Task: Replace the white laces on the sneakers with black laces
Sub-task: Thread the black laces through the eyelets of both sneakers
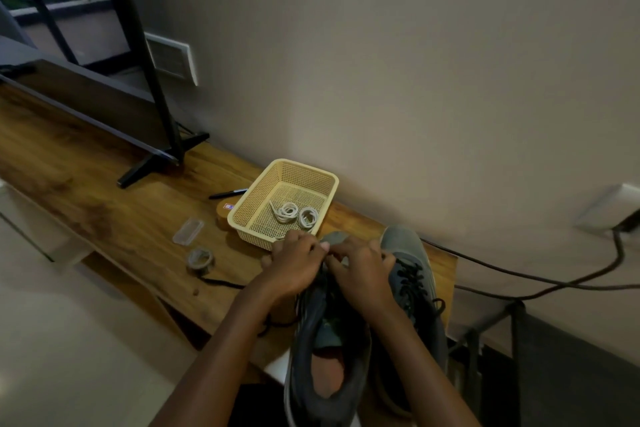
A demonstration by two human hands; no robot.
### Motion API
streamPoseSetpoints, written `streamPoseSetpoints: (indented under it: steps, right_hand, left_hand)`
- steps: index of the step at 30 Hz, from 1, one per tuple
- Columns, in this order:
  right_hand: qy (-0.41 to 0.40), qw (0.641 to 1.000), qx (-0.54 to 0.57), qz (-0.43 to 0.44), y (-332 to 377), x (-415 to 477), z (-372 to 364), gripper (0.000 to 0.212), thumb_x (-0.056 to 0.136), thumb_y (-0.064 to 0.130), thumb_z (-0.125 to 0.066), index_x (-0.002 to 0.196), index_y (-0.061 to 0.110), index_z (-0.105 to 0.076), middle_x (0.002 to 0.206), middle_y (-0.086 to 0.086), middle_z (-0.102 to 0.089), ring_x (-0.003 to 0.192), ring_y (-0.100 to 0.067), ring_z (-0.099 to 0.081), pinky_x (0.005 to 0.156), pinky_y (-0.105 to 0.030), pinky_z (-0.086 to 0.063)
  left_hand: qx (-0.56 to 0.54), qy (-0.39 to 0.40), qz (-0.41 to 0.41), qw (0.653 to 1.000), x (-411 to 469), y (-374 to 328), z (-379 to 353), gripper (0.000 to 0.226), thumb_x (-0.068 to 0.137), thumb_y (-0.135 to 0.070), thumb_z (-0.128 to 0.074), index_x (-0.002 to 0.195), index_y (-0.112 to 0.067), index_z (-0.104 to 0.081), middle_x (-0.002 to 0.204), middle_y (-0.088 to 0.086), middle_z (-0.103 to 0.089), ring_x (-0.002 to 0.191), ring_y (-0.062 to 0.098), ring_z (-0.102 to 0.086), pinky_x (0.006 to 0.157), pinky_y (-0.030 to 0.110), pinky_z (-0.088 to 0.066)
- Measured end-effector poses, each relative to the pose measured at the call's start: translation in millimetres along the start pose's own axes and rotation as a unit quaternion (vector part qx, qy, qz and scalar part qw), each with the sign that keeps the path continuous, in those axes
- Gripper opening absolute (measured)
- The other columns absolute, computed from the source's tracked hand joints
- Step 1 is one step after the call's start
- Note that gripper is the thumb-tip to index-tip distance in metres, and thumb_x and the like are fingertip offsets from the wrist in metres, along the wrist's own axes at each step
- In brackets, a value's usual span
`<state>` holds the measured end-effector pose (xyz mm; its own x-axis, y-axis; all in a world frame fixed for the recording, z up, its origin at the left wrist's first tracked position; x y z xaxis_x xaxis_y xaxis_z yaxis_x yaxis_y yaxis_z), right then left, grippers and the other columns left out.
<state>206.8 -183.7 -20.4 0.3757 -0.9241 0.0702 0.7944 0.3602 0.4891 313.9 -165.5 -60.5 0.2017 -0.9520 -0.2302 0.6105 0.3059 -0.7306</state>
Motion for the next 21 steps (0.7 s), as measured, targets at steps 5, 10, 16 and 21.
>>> streamPoseSetpoints:
  steps: [5,10,16,21]
  right_hand:
    - [-0.021,0.998,-0.052,-0.029,-14.4,-1.5,5.2,0.022,0.095,0.033,-0.05,0.102,0.024,-0.069,0.115,0.005,-0.057,0.112,-0.021,-0.037,0.086,-0.035,-0.016]
    - [-0.036,0.999,0.002,-0.022,-11.6,-0.4,7.2,0.025,0.091,0.029,-0.054,0.114,0.027,-0.065,0.12,0.009,-0.049,0.114,-0.018,-0.034,0.093,-0.035,-0.017]
    - [-0.111,0.984,0.132,0.035,1.8,3.5,33.1,0.016,0.087,0.026,-0.066,0.1,0.022,-0.074,0.105,0.015,-0.055,0.106,-0.016,-0.037,0.082,-0.028,-0.018]
    - [-0.215,0.974,-0.04,-0.063,-41.7,-1.9,58.4,0.009,0.081,0.023,-0.071,0.086,0.018,-0.077,0.095,-0.002,-0.066,0.097,-0.029,-0.044,0.082,-0.036,-0.019]
  left_hand:
    - [-0.367,-0.108,-0.019,0.924,-14.0,-18.4,35.7,0.02,0.09,-0.034,-0.05,0.078,-0.024,-0.061,0.111,0.004,-0.057,0.114,0.013,-0.052,0.102,0.037,-0.037]
    - [-0.382,-0.171,-0.043,0.907,-20.2,-14.2,55.7,0.027,0.092,-0.032,-0.047,0.094,-0.013,-0.065,0.108,-0.005,-0.056,0.119,0.013,-0.047,0.107,0.039,-0.029]
    - [-0.139,-0.107,-0.045,0.983,-6.1,-18.6,23.6,0.029,0.094,-0.043,-0.045,0.111,-0.026,-0.061,0.133,-0.007,-0.048,0.131,0.014,-0.03,0.113,0.045,-0.02]
    - [-0.477,-0.256,-0.032,0.84,-29.4,-8.5,71.3,0.033,0.1,-0.018,-0.037,0.082,-0.016,-0.065,0.089,-0.003,-0.062,0.096,0.011,-0.058,0.074,0.022,-0.045]
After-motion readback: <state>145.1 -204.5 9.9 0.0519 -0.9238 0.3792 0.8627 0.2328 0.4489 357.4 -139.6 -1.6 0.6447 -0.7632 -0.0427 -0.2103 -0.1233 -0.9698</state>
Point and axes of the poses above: each hand's wrist, its own x-axis towards the middle knuckle, its own z-axis out of the back of the hand, y = z × x, the point moved 10 cm from there along x, towards the middle knuckle
